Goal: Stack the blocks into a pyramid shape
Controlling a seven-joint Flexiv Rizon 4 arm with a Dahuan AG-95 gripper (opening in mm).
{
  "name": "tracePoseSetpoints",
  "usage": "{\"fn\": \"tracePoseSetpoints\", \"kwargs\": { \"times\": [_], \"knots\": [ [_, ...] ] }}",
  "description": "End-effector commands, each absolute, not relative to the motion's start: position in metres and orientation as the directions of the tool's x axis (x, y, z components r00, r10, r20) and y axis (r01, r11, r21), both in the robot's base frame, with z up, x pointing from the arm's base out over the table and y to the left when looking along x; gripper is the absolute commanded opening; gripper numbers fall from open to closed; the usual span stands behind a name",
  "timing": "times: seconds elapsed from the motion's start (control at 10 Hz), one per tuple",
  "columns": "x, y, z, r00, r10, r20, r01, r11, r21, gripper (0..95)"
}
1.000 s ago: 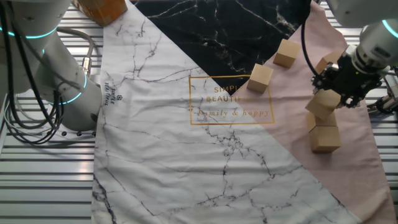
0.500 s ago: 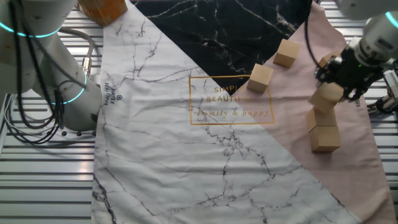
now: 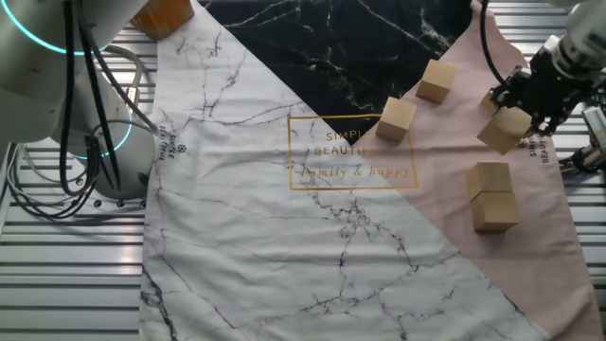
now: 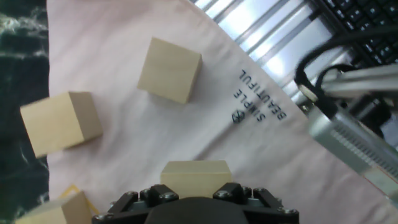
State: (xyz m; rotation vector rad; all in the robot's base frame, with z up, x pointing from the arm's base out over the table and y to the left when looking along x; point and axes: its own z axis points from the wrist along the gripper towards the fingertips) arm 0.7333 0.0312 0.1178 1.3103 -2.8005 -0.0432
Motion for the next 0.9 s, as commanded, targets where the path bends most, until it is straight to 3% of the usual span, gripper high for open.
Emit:
{"fn": "tracePoseSetpoints", "kwargs": {
  "times": [0.1,0.7,0.9],
  "knots": [
    [0.7334,0.0355,0.1143,-0.633,-0.773,0.034,-0.772,0.634,0.043,0.0],
    [0.7363,0.0421,0.1134,-0.517,-0.856,0.022,-0.854,0.517,0.054,0.0],
    [0.7372,0.0443,0.1128,-0.368,-0.930,0.008,-0.928,0.368,0.059,0.0]
  ]
}}
